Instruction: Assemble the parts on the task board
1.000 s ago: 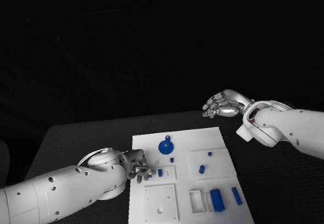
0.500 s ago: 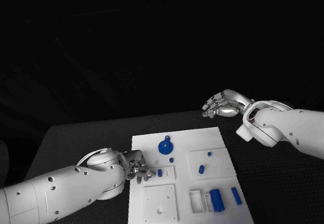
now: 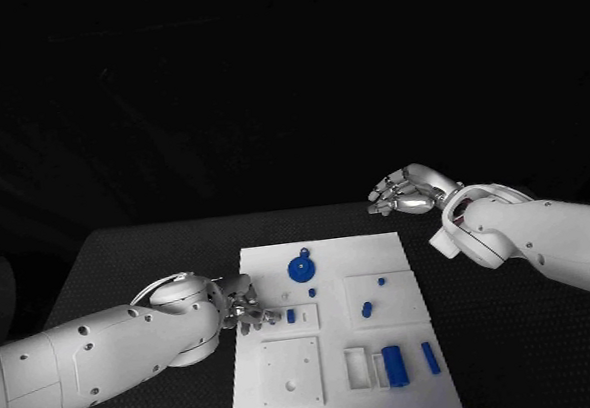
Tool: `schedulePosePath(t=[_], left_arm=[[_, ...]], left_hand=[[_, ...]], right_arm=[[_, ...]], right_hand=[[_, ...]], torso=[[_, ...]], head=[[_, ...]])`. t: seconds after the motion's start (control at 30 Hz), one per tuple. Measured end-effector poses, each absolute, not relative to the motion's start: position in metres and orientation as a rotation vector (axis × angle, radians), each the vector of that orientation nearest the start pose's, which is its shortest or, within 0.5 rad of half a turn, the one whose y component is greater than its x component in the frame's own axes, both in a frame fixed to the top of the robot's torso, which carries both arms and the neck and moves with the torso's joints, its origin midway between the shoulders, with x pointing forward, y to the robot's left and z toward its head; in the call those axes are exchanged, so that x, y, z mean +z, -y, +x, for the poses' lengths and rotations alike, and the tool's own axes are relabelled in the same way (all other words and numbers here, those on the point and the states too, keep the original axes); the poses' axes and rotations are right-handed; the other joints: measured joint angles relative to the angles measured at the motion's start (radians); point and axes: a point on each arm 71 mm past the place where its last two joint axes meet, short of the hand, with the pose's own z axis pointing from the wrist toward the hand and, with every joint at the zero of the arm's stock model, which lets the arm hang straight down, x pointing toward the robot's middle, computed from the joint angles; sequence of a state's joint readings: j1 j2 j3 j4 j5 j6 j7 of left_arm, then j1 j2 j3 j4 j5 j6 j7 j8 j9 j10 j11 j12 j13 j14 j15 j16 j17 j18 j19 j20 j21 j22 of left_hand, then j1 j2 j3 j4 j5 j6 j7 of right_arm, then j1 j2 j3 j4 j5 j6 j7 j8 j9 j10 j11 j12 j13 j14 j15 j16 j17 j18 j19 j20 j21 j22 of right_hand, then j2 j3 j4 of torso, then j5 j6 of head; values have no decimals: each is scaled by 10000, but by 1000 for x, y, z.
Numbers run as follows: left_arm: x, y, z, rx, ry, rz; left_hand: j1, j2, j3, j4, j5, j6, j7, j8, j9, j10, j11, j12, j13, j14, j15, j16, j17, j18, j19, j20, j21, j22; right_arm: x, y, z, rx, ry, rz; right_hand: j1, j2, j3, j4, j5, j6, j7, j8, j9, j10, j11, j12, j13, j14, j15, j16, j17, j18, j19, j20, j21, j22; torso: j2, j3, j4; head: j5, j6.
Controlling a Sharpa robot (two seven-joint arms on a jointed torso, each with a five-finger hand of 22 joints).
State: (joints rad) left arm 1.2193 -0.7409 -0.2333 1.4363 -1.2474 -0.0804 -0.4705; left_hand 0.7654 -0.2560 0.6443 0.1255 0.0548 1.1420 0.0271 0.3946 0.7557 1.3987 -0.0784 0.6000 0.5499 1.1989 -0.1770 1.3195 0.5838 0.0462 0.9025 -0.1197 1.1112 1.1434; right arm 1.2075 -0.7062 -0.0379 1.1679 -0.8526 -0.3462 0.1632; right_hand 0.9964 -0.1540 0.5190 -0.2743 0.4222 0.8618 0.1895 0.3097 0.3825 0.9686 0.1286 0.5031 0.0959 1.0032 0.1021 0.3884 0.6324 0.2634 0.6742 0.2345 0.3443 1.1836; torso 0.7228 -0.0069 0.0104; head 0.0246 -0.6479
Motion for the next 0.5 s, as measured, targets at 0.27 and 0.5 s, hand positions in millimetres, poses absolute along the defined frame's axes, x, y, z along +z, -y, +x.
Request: schedulePosePath(t=[0.27,0.5], left_arm=[[-265,-205,478,-3228,-21321,-1272],[-250,-209,487,-4153,-20468,-2894]], left_hand=[[-77,-337,-171,646,1,-228,32,22,62,-185,60,0,17,-163,-7,-80,-40,0,-21,-21,-89,10],[154,-416,-1216,917,2,-1310,426,-588,-139,-1006,385,-383,-87,-690,333,-461,-214,0,-534,129,-480,-39]], right_arm=[[-196,240,548,8979,-16074,3887],[-197,240,548,8971,-16078,3895]], right_hand=[[0,0,0,0,0,0,0,0,-9,0,0,0,-21,-20,20,-35,-1,-1,-13,13,-39,-1],[0,0,1,0,0,0,-1,0,-9,0,0,0,-26,-36,36,-34,-2,0,-13,13,-39,8]], torso=[[-3,-2,5],[-7,2,5]], head=[[6,7],[18,29]])
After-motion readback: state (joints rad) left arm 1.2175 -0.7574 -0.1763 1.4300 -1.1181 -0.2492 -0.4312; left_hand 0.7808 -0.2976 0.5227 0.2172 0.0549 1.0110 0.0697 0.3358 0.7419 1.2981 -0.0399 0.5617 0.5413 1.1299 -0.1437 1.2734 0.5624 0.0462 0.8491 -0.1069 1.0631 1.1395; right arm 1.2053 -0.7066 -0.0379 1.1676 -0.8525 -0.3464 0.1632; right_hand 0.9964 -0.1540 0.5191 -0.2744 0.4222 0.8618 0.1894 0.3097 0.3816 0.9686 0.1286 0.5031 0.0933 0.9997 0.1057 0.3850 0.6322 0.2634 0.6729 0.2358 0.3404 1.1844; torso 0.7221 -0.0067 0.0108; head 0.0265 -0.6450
